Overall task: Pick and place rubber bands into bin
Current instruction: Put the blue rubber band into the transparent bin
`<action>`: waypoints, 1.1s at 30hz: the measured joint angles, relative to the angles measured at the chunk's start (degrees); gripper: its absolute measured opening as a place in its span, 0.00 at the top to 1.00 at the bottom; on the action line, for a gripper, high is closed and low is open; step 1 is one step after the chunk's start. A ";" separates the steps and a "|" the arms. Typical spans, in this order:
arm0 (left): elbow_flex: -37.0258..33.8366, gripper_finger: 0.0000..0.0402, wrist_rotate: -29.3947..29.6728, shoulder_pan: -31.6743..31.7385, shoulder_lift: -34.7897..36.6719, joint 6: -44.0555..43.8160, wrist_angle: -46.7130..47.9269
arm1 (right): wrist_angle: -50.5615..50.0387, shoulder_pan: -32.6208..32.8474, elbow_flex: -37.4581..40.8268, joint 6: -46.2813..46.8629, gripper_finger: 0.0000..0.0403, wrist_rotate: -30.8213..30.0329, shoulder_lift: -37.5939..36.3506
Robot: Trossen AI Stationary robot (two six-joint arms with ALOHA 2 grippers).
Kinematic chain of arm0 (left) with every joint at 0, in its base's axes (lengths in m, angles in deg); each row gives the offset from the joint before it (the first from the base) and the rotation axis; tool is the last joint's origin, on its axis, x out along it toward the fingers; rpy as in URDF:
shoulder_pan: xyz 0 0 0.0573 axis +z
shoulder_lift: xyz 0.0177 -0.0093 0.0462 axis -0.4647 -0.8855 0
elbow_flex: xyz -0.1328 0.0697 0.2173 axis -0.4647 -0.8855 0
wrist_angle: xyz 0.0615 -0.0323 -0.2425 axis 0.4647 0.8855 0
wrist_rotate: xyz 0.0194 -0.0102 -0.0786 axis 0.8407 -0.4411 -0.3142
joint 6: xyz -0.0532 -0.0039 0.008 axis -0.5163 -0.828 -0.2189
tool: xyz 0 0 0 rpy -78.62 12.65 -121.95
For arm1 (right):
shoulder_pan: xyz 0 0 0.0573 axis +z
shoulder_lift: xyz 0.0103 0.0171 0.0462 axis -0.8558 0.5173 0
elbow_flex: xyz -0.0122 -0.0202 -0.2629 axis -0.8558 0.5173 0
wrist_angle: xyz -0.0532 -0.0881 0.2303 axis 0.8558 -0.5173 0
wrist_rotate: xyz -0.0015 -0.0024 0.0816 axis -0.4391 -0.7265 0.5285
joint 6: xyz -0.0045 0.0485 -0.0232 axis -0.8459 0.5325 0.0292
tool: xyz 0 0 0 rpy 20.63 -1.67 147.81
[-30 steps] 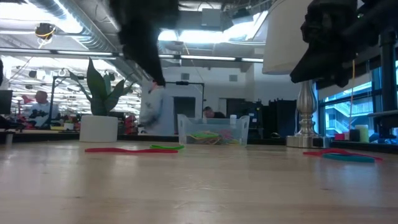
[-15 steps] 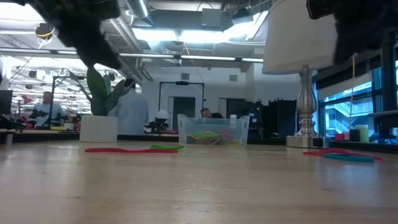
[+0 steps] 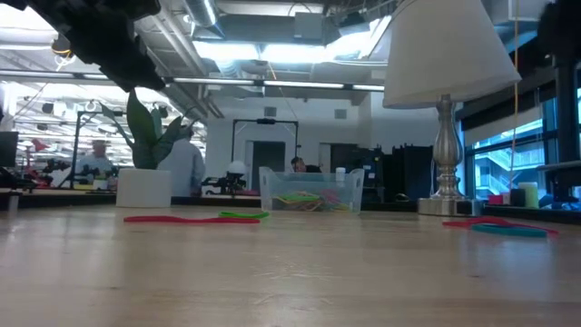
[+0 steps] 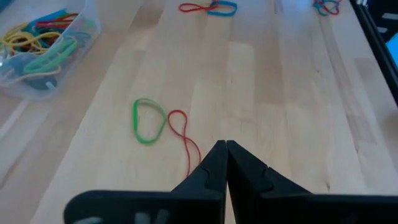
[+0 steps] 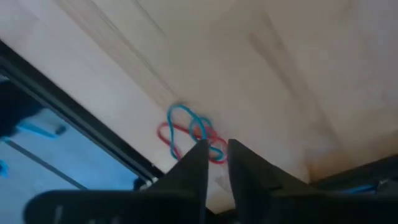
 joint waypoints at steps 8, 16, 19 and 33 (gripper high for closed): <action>0.00 0.99 -1.30 0.02 -0.02 1.71 0.00 | 4.34 2.94 0.00 -1.00 0.69 0.93 5.40; 0.00 0.99 -3.34 0.02 -0.02 1.75 0.04 | 6.34 3.98 0.00 -4.64 0.61 3.14 10.86; 0.00 1.00 -3.90 0.02 -0.02 1.77 0.06 | 6.36 4.04 0.02 -6.87 0.61 5.99 13.28; 0.00 0.99 -3.91 0.02 -0.04 1.74 0.09 | 7.62 4.34 0.00 -5.75 0.94 6.41 16.98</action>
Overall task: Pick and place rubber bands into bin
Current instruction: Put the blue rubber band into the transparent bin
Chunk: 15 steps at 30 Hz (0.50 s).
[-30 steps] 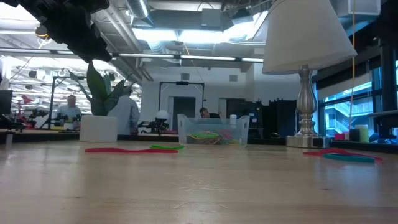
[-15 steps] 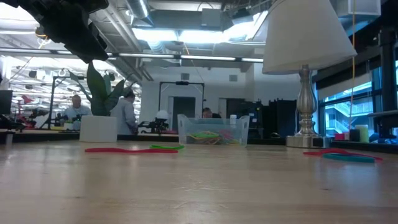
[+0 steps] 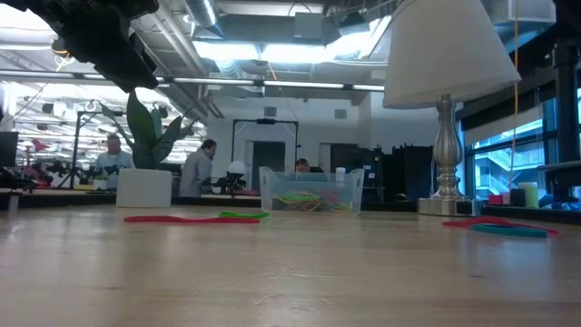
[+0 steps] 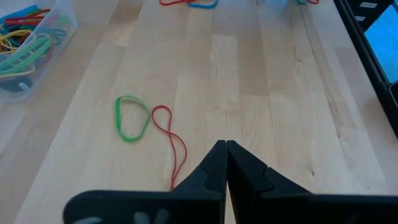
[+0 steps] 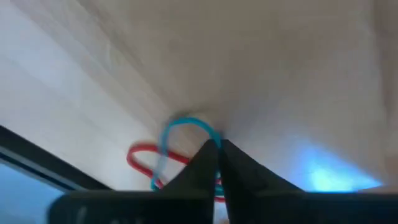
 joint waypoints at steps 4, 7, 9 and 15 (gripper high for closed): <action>0.00 1.00 -0.01 0.00 -0.01 0.02 0.03 | -0.53 0.50 -1.29 4.25 0.96 -5.36 -2.93; 0.00 0.99 -0.01 0.00 -0.02 0.04 0.15 | -2.88 1.53 -3.11 8.42 0.97 -9.33 -5.85; 0.00 0.99 -0.01 0.00 -0.02 0.02 0.17 | -4.92 2.31 -4.48 11.46 0.99 -11.79 -7.65; 0.00 0.99 0.01 0.00 -0.02 0.08 0.19 | -15.33 5.63 -10.14 18.74 0.98 -15.68 -11.41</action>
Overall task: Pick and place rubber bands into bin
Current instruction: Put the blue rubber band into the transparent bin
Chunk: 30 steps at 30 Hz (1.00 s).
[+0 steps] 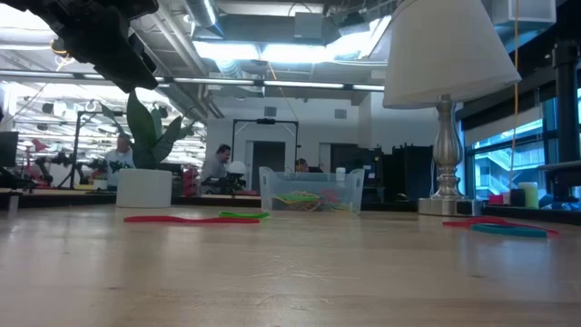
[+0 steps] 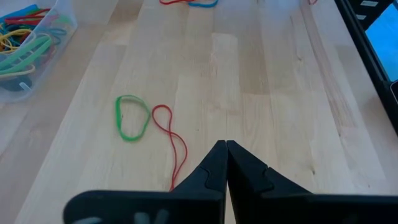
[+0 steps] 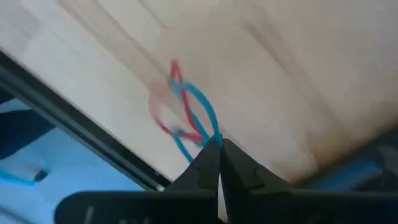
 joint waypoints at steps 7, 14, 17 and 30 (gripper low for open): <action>0.00 1.00 0.00 0.01 0.00 1.51 0.00 | -11.88 4.45 -6.94 7.04 0.99 -0.85 -0.70; 0.00 1.00 0.18 0.02 0.00 1.51 -0.03 | -16.66 7.90 -7.69 20.96 0.99 -3.52 -0.70; 0.00 0.99 0.18 0.02 0.00 1.51 -0.03 | -11.73 9.29 -7.81 20.16 0.99 -9.43 -0.68; 0.00 1.00 0.18 0.02 0.00 1.48 -0.04 | -17.36 10.08 -6.64 27.74 1.00 -11.95 -0.63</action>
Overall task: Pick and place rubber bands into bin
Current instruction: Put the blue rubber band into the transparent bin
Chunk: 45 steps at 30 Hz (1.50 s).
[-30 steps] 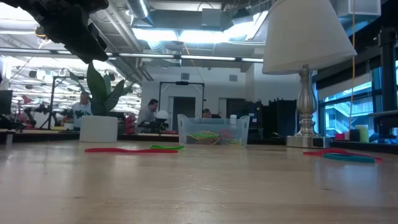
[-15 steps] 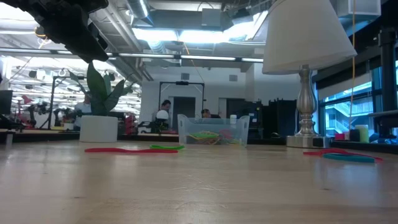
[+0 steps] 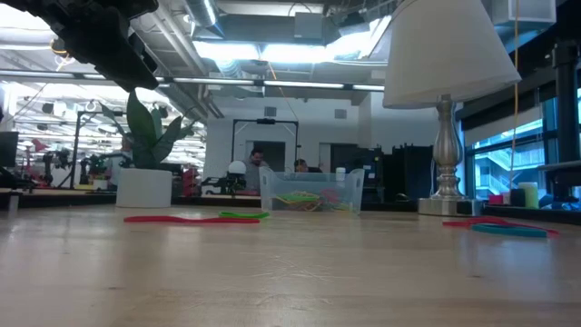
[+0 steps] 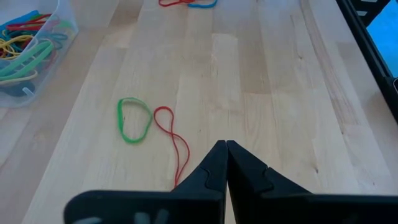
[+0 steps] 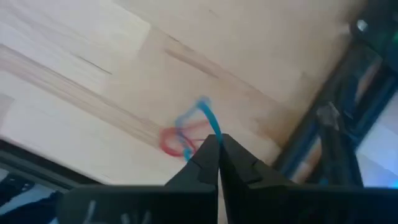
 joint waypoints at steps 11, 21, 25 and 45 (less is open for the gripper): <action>0.00 1.00 -0.12 0.00 0.00 0.42 -0.03 | -6.32 0.02 -7.14 -1.33 0.99 -8.26 -0.24; 0.00 0.99 -0.01 0.15 0.00 1.31 -0.02 | -0.84 -0.49 -11.34 -4.37 0.99 -9.12 -1.38; 0.00 1.00 0.00 0.15 0.00 1.97 -0.04 | -2.01 -0.59 -11.39 -5.64 1.00 -9.30 -1.24; 0.00 1.00 0.33 0.15 0.00 2.26 -0.85 | -4.42 -4.25 -10.40 -6.12 1.00 -21.43 -0.24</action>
